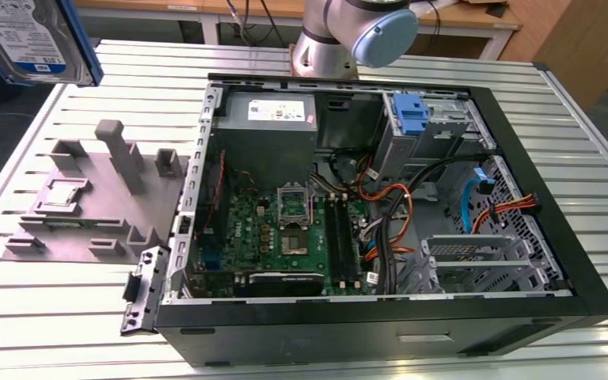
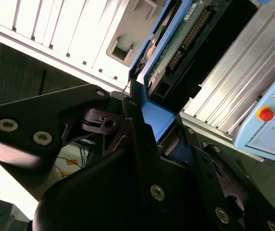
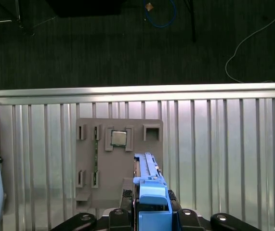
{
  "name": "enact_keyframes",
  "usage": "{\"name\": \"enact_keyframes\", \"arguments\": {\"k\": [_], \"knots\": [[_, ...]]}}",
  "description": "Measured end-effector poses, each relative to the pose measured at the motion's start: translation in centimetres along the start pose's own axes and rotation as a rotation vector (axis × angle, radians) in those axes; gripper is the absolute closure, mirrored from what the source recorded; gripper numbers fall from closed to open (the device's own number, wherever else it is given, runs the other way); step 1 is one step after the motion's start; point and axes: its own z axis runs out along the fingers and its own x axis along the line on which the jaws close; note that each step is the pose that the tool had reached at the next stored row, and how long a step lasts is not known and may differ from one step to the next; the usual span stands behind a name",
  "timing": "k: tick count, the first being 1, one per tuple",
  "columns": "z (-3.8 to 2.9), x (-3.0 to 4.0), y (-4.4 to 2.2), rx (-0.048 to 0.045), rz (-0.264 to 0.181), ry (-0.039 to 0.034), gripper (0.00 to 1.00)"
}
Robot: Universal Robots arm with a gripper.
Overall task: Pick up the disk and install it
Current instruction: 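Pick up the disk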
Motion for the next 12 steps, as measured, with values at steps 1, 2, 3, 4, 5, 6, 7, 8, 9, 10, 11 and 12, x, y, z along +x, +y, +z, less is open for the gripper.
{"name": "enact_keyframes", "arguments": {"k": [1, 2, 3, 4, 5, 6, 7, 8, 9, 10, 11, 12], "knots": [[0.0, 0.05, 0.0, 0.0, 0.0, 0.0, 0.64], [0.0, 0.11, 0.0, 0.0, 0.0, 0.0, 0.64], [0.0, 0.2, 0.0, 0.0001, 0.0, 0.0, 0.64], [0.0, 0.3, -0.01, 0.0001, 0.0, 0.0, 0.64], [0.0, 0.41, -0.01, 0.0001, 0.0, 0.0001, 0.64], [0.0, 0.53, -0.02, 0.0001, 0.0, 0.0002, 0.64], [0.0, 0.65, -0.02, 0.0001, 0.0, 0.0003, 0.64], [0.0, 0.76, -0.03, 0.0001, 0.0, 0.0004, 0.64], [0.0, 0.84, -0.03, 0.0001, 0.0, 0.0004, 0.64], [0.01, 0.85, -0.03, 0.0001, 0.0, 0.0004, 0.64], [0.01, 0.85, -0.04, 0.0002, 0.0, 0.0004, 0.64], [0.0, 0.85, -0.12, 0.0002, 0.0, 0.0004, 0.64]]}}
